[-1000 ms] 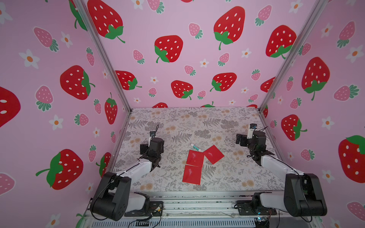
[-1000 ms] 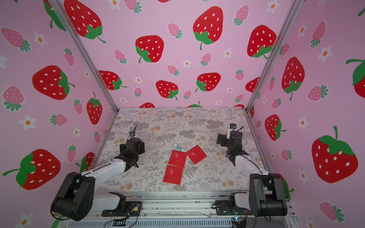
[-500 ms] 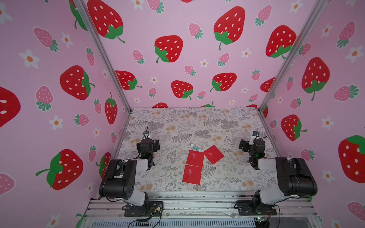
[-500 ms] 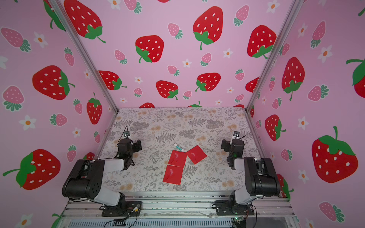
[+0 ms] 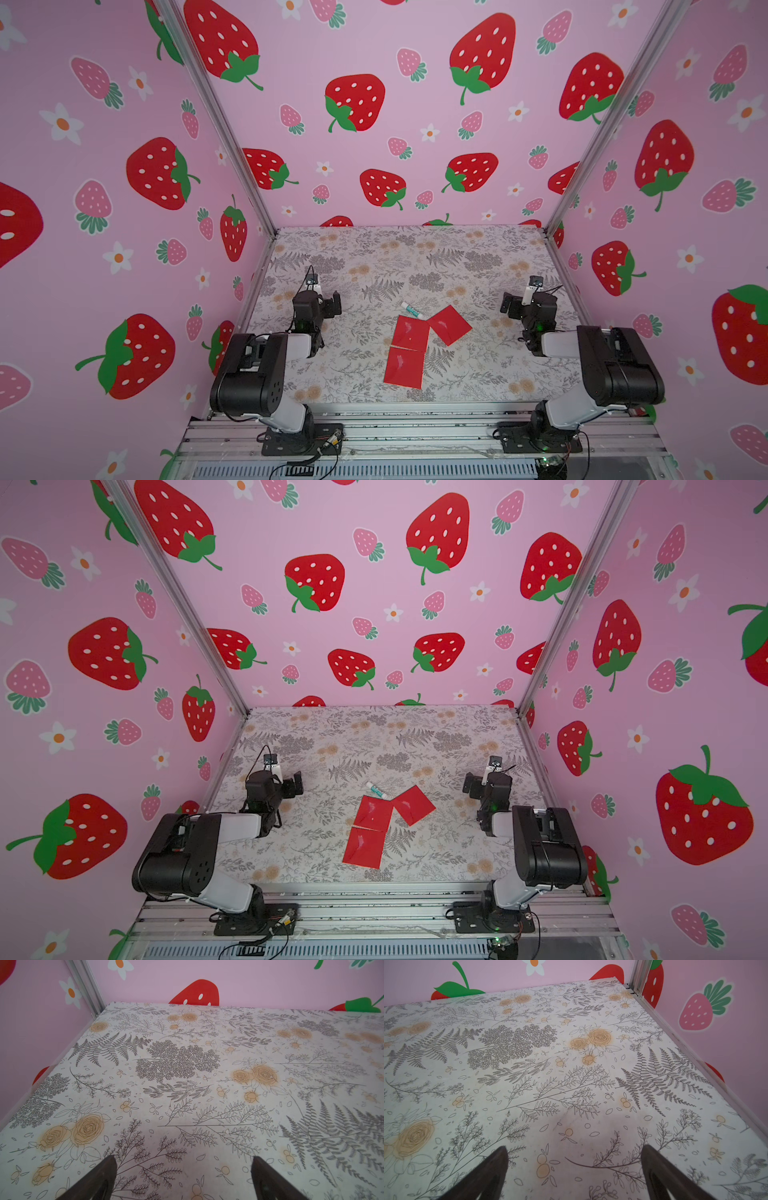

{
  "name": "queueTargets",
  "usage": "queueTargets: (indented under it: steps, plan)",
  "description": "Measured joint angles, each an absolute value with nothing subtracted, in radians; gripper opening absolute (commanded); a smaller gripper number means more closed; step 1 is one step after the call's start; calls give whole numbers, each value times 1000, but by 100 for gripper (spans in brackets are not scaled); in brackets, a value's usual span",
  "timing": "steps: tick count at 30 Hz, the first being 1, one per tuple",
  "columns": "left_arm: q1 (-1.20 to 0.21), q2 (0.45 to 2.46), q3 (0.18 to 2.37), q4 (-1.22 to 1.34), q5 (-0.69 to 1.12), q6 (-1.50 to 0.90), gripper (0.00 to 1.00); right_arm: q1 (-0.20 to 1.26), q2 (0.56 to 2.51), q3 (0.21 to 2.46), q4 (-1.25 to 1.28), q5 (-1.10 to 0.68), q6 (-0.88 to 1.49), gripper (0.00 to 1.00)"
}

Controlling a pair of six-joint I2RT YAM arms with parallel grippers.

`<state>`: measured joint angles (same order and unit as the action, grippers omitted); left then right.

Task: Seal the envelope with a glue stick
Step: Reset both arms

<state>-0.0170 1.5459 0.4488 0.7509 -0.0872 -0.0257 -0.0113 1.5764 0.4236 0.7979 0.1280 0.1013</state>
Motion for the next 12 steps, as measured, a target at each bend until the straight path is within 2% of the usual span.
queueTargets:
  steps: [12]
  plan:
    - [-15, 1546, 449, 752, -66, -25, 100, -11, 1576, 425, 798, 119, 89, 99]
